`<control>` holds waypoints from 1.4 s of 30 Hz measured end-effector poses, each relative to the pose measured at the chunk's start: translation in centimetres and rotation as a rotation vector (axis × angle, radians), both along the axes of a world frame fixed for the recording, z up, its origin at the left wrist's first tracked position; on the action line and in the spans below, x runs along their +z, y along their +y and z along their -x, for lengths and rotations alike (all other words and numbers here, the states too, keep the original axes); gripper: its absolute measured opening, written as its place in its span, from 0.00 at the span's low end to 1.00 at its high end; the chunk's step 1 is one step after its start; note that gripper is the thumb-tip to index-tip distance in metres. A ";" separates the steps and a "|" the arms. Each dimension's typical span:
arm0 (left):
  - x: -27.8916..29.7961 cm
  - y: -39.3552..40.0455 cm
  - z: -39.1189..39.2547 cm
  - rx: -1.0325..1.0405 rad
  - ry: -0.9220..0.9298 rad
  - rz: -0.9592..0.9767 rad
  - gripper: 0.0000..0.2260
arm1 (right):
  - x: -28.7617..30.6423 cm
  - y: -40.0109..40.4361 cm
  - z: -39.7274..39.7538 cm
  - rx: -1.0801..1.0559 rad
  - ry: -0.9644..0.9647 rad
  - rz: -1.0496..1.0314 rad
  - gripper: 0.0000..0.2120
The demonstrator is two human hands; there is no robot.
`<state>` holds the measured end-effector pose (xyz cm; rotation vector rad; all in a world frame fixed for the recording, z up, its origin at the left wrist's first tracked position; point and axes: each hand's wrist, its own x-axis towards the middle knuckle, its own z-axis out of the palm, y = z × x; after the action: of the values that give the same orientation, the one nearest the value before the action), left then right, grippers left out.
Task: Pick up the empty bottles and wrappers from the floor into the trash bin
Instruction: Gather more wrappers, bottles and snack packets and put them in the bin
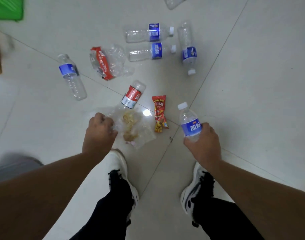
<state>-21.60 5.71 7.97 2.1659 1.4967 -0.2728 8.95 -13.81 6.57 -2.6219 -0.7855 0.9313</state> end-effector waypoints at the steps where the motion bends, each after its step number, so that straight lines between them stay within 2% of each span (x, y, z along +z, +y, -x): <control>1: 2.2 -0.5 0.2 0.022 -0.014 -0.002 0.06 | 2.2 0.0 0.0 0.012 0.008 0.009 0.27; 6: 12.3 -2.2 1.5 0.129 -0.041 0.010 0.07 | 12.1 2.1 -0.2 0.079 0.057 0.035 0.29; 11: 20.3 -3.8 3.3 0.152 -0.022 -0.029 0.08 | 19.8 6.1 -0.4 0.194 0.091 0.040 0.28; 18: 27.1 -8.1 5.1 0.424 0.003 -0.085 0.11 | 27.5 8.8 0.5 0.380 0.116 0.016 0.31; 23: 30.3 -12.5 7.0 0.577 -0.040 -0.087 0.12 | 31.8 8.9 4.1 0.519 0.118 -0.013 0.31; 27: 31.1 -15.7 10.9 0.660 -0.077 -0.076 0.12 | 33.0 8.3 9.6 0.560 0.131 -0.022 0.34; 30: 30.9 -18.3 15.2 0.755 -0.102 -0.076 0.11 | 33.2 7.1 14.9 0.560 0.185 -0.022 0.29; 33: 30.9 -21.5 21.0 0.901 -0.075 -0.071 0.11 | 32.6 5.4 21.3 0.634 0.239 0.023 0.26; 38: 31.3 -26.3 32.3 1.064 -0.099 -0.039 0.12 | 31.5 3.3 32.7 0.763 0.221 0.047 0.25; 42: 32.7 -27.4 40.2 1.129 -0.109 -0.031 0.12 | 32.1 3.7 41.7 0.692 0.341 0.055 0.28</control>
<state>-61.79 -21.72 40.66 1.0331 2.3513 0.2572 -32.75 -10.13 38.65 -2.1370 -1.6172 1.5281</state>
